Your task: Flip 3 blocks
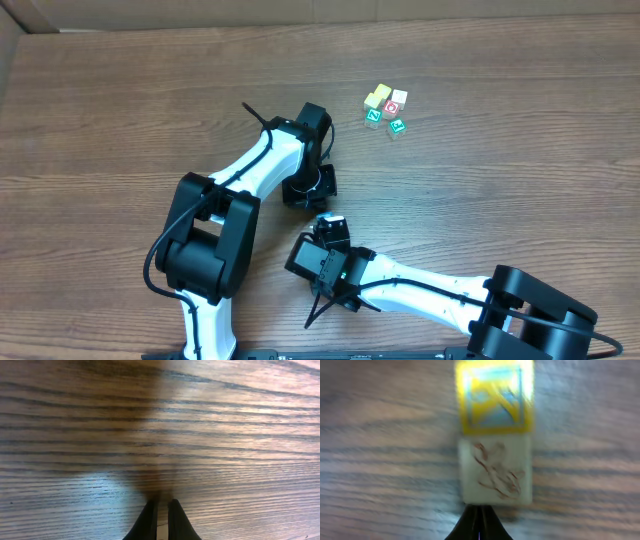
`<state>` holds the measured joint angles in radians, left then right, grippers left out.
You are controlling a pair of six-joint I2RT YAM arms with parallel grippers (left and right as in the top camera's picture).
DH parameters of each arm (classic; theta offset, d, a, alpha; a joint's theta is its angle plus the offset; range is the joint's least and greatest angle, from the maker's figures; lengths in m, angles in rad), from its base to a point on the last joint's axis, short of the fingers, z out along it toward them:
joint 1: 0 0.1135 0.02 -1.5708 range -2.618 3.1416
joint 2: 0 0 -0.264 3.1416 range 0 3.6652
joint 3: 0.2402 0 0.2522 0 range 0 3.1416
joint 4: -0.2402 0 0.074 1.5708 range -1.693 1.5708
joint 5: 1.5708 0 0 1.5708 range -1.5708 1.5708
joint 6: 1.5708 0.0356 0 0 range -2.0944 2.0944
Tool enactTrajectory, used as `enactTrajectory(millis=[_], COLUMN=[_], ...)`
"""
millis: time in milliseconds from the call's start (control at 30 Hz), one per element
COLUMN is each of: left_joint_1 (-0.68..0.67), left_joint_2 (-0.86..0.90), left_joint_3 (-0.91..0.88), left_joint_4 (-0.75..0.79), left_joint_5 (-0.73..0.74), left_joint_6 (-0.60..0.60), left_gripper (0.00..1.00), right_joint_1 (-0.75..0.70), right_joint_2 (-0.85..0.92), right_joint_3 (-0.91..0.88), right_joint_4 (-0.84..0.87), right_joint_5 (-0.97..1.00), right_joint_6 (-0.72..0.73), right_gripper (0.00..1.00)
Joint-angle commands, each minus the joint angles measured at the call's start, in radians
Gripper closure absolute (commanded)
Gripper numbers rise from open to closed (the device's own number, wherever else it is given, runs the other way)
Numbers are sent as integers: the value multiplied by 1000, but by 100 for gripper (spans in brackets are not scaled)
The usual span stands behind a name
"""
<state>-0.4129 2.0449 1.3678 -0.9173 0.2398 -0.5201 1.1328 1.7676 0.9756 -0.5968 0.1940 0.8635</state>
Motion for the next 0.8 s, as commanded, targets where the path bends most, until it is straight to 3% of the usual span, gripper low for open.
enactTrajectory(millis=[0,767], left_joint_1=[-6,-6], left_joint_2=[16,16], left_joint_3=[-5,-5], left_joint_4=[-3,-8], left_joint_5=[12,-30], left_joint_6=[24,40], left_gripper=[96,96], right_joint_1=[-2,-2], right_joint_2=[-12,26], right_joint_3=[27,5], right_joint_4=[-22,63], right_joint_5=[-3,42], right_joint_6=[0,0], right_gripper=[96,96])
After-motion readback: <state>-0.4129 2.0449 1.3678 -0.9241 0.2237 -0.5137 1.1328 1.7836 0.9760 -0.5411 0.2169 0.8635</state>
